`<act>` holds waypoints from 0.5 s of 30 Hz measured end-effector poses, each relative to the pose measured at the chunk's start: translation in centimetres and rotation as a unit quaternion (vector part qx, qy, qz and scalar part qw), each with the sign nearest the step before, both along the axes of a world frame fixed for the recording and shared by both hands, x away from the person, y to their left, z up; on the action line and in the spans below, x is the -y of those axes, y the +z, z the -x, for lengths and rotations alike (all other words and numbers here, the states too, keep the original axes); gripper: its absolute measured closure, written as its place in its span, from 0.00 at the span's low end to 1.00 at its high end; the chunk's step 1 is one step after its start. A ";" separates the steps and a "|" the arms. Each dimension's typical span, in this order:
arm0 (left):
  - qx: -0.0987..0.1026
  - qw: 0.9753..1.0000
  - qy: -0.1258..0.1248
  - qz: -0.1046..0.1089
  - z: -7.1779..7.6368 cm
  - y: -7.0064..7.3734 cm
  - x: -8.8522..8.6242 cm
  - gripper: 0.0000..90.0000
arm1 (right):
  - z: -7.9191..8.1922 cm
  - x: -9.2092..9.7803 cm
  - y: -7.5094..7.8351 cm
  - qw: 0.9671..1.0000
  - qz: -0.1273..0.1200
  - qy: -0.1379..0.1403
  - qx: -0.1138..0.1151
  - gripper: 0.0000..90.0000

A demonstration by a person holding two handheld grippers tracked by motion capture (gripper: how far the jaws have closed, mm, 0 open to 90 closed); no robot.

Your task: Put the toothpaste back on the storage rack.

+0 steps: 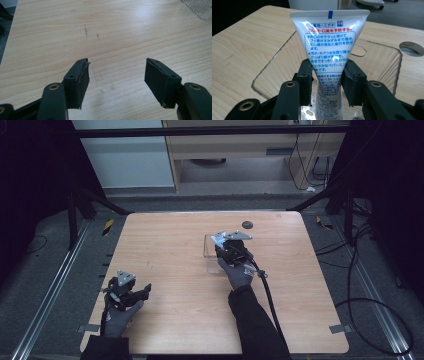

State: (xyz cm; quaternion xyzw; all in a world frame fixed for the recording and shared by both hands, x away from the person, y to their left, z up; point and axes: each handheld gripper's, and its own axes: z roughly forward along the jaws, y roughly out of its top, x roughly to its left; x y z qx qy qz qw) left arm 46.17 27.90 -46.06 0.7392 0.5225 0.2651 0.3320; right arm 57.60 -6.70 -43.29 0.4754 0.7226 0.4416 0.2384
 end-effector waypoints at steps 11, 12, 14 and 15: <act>0.000 1.000 0.000 0.000 0.0 0.0 0.0 0.39 | 1.1 0.4 1.3 1.000 0.002 0.000 0.031 0.58; -0.001 1.000 0.000 -0.001 0.0 0.0 0.0 0.39 | 1.3 0.5 1.6 0.999 -0.002 0.000 0.038 0.57; -0.001 1.000 0.000 -0.001 0.0 0.0 0.0 0.39 | 1.9 0.8 2.4 0.999 -0.005 0.002 0.051 0.54; 0.000 1.000 0.000 -0.001 0.0 0.0 0.0 0.39 | 2.1 0.9 2.7 0.998 -0.006 0.004 0.055 0.53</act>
